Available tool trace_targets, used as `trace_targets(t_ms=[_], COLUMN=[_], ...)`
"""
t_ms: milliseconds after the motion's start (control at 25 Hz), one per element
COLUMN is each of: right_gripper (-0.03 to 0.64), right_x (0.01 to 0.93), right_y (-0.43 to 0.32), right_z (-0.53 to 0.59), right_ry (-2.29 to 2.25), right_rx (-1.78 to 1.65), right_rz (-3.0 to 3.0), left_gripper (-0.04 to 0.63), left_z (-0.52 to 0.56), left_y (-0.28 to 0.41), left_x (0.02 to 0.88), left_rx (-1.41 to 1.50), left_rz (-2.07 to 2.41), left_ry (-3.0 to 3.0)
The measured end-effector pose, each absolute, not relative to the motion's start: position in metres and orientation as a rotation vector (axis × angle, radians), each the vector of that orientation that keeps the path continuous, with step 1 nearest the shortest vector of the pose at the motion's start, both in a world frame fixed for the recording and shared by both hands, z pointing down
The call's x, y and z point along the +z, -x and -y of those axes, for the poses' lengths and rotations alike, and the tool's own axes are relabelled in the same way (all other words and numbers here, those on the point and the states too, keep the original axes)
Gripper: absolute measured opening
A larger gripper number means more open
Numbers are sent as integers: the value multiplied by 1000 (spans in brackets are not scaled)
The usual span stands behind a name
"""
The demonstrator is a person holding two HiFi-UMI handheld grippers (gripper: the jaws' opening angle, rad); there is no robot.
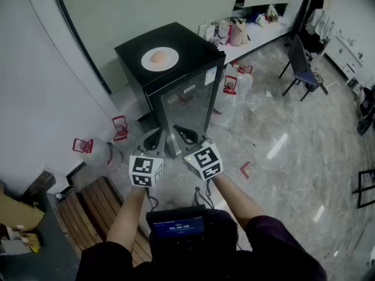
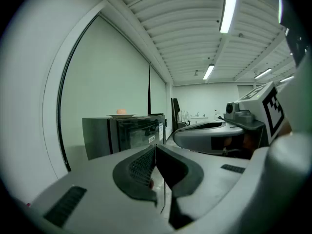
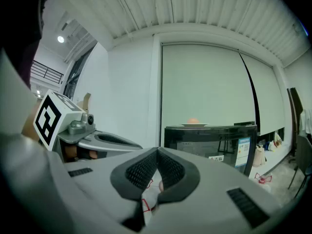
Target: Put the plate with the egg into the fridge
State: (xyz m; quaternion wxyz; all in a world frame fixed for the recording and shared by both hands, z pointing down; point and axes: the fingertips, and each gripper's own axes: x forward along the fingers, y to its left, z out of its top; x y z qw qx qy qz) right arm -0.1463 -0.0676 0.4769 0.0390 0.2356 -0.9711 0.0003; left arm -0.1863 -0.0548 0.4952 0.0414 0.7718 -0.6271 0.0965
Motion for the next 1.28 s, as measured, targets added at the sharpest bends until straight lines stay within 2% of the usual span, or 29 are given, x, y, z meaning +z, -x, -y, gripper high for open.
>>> trace_targets(t_ms=[760, 1280], right_gripper=[9, 11], right_x=[491, 554], right_y=[132, 203], right_z=[79, 87], right_ry=[-774, -1089], right_rx=[92, 169], right_rz=[2985, 2801], left_gripper=[11, 11], left_z=[55, 65], left_y=[195, 272], left_x=[522, 543], left_rx=[318, 318], left_rz=[1946, 1826], left_ry=[-2240, -2395])
